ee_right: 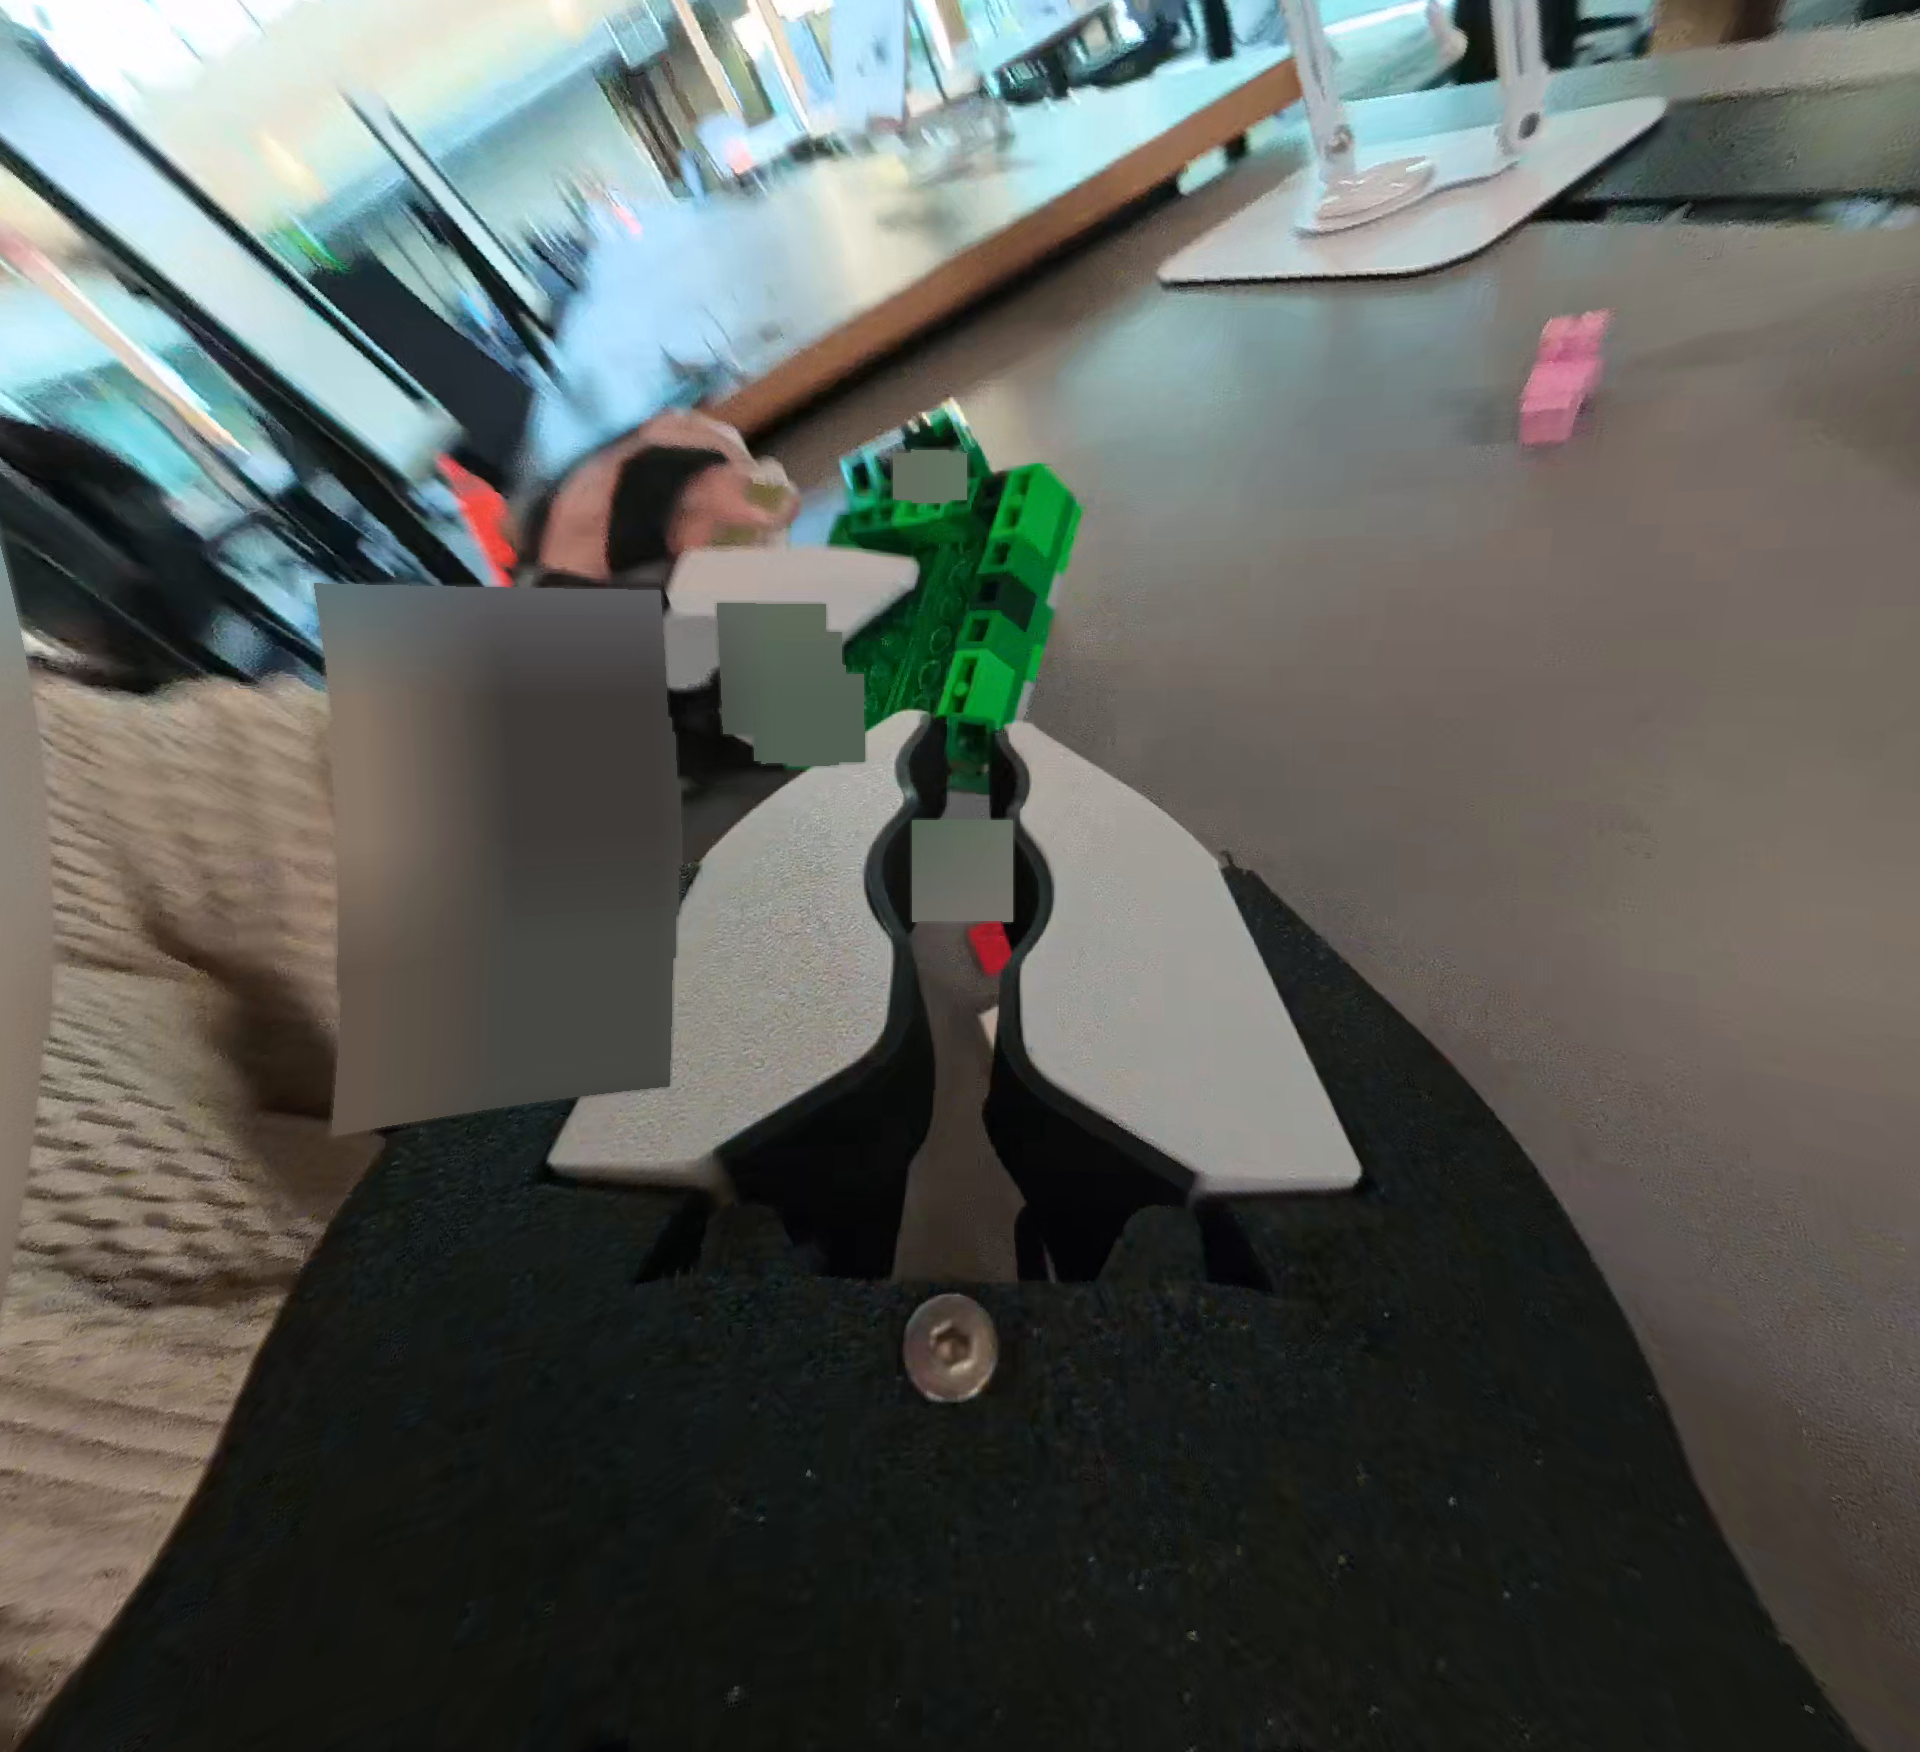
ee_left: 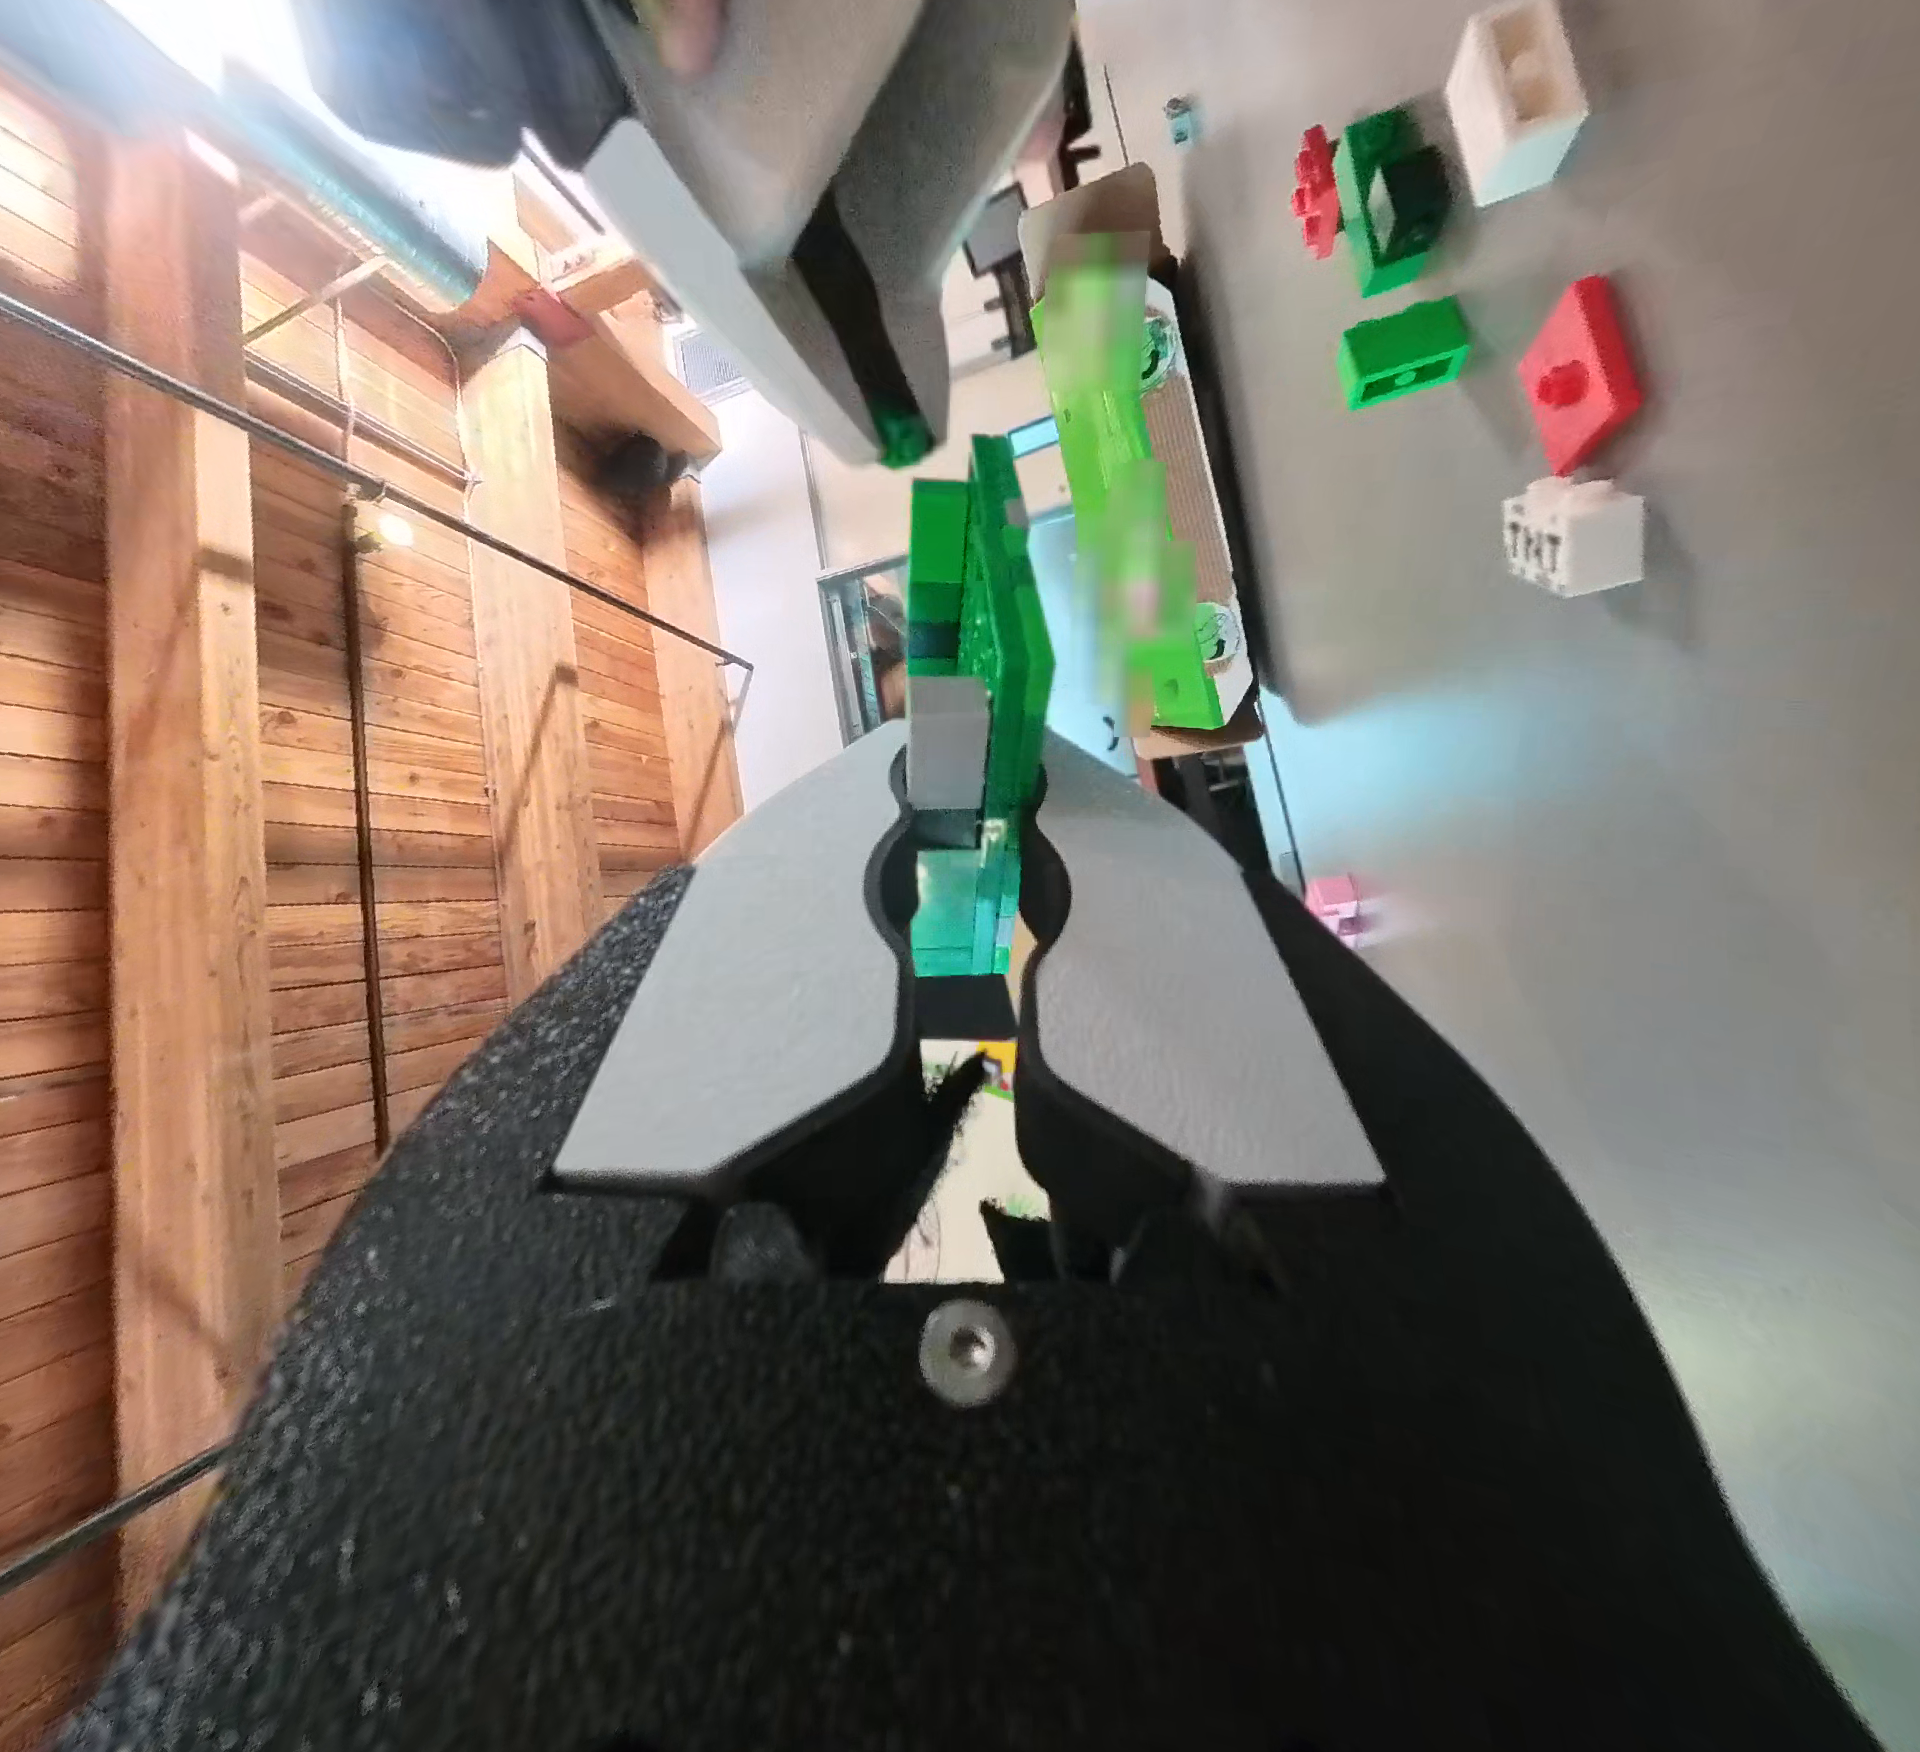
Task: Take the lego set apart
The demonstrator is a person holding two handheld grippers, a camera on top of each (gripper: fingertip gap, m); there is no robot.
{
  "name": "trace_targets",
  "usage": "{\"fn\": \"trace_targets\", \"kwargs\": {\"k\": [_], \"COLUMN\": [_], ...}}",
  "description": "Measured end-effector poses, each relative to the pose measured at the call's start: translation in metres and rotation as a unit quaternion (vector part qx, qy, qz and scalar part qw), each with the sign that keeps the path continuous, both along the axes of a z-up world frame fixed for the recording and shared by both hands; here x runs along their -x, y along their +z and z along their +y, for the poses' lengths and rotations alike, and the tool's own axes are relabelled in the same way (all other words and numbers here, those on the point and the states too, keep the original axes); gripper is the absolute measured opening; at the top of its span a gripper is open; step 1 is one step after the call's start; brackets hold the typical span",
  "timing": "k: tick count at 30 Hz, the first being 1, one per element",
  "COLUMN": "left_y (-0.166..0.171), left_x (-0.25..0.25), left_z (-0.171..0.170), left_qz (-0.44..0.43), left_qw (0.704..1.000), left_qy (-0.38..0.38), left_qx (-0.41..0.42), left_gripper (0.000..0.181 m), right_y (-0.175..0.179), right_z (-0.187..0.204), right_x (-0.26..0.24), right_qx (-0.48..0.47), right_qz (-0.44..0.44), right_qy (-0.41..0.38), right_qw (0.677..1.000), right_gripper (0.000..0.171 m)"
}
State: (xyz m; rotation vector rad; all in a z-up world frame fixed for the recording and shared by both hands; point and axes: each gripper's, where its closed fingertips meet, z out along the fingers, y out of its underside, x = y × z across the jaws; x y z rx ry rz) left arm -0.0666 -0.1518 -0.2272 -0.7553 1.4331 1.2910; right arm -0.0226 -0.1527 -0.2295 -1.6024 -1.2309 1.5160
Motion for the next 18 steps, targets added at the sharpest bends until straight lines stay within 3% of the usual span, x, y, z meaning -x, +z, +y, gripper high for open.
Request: {"fn": "trace_targets", "kwargs": {"k": [2, 4, 7, 11, 13, 16, 18], "left_y": [-0.004, -0.013, -0.019, -0.023, -0.025, -0.026, -0.027], "left_x": [0.002, 0.004, 0.004, 0.003, 0.003, 0.004, 0.003], "left_z": [0.002, 0.004, 0.006, 0.007, 0.007, 0.007, 0.007], "left_qz": [0.019, 0.041, 0.048, 0.058, 0.063, 0.067, 0.076], "left_qw": [1.000, 0.999, 0.999, 0.998, 0.997, 0.997, 0.996], "left_qy": [0.007, 0.012, 0.017, 0.021, 0.022, 0.025, 0.025], "left_qx": [-0.002, 0.008, 0.020, 0.030, 0.031, 0.034, 0.033], "left_gripper": [0.014, 0.014, 0.014, 0.014, 0.014, 0.014, 0.014], "right_y": [0.000, -0.005, -0.031, -0.065, -0.074, -0.072, -0.065], "right_z": [0.011, 0.023, 0.031, 0.016, 0.010, -0.001, -0.002], "right_x": [-0.007, -0.012, -0.014, -0.007, -0.004, 0.003, 0.006], "right_qx": [0.057, 0.050, -0.065, -0.182, -0.231, -0.235, -0.216], "right_qz": [0.013, -0.003, -0.103, -0.216, -0.248, -0.233, -0.209], "right_qy": [-0.002, -0.026, -0.055, -0.027, -0.016, -0.002, -0.004], "right_qw": [0.998, 0.998, 0.991, 0.959, 0.941, 0.944, 0.954], "right_gripper": [0.006, 0.007, 0.007, 0.009, 0.021, 0.039, 0.034]}}
